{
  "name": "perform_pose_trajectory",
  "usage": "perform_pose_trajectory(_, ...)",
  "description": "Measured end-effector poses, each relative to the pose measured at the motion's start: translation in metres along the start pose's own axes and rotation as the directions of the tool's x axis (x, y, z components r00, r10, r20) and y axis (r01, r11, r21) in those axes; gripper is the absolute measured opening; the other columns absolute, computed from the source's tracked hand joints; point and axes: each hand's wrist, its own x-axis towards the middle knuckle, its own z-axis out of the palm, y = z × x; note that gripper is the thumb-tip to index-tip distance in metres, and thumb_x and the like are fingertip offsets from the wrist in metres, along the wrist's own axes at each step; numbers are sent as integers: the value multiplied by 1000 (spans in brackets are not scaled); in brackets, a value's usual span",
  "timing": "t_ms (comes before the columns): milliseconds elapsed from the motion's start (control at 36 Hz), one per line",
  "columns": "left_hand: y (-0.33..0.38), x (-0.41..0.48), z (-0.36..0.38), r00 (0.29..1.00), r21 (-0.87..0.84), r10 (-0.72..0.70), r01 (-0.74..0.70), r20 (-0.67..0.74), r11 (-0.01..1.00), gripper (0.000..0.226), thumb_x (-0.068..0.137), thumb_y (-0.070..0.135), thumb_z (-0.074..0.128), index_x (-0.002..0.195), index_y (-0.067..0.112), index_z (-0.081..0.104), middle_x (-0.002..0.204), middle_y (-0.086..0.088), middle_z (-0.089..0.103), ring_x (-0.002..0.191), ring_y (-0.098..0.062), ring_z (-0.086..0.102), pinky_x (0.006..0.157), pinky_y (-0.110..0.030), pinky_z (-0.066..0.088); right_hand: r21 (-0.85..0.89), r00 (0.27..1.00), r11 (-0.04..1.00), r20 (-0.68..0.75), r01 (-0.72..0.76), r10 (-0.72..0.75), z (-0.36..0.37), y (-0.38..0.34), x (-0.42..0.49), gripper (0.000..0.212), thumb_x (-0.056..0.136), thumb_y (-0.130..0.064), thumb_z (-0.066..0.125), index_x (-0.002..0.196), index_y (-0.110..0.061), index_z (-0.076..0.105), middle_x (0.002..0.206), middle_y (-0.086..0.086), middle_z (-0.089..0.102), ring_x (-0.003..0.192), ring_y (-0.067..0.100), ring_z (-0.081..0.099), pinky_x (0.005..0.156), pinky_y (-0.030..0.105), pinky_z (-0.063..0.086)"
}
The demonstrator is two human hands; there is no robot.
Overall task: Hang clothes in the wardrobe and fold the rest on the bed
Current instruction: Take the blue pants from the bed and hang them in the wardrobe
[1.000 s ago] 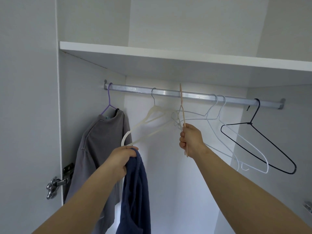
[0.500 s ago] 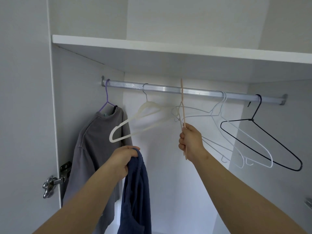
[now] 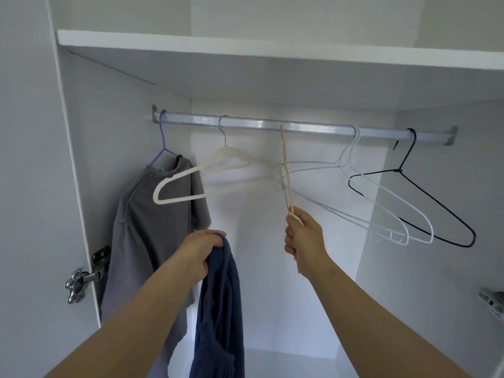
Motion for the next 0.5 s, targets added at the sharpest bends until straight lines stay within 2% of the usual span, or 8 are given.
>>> perform_pose_trajectory(250,-34,1,6,996,-9,-92,92,-13,996,23,91,-6,47,78,8,60,81,-12,58,71,-21,54,56,-30,44,55,998,997,-33,-48,50,-27,22,-34,30,95,-7,50,121,-18,59,51,-4,31,39,7,24,37,18,23)
perform_pose_trajectory(417,-50,1,11,985,-60,-163,160,-54,985,24,91,-2,51,75,12,61,81,-11,59,72,-22,54,67,-34,49,69,996,994,-40,-79,82,-48,32,-59,27,95,-6,51,115,-20,62,48,-5,32,39,8,25,38,18,23)
perform_pose_trajectory(500,-55,-1,15,981,-69,-186,183,-49,981,24,90,-1,52,71,12,60,77,-10,58,69,-22,54,65,-34,47,83,996,993,-33,-84,87,-60,36,-70,27,95,-7,51,115,-20,62,47,-4,31,38,8,24,38,18,22)
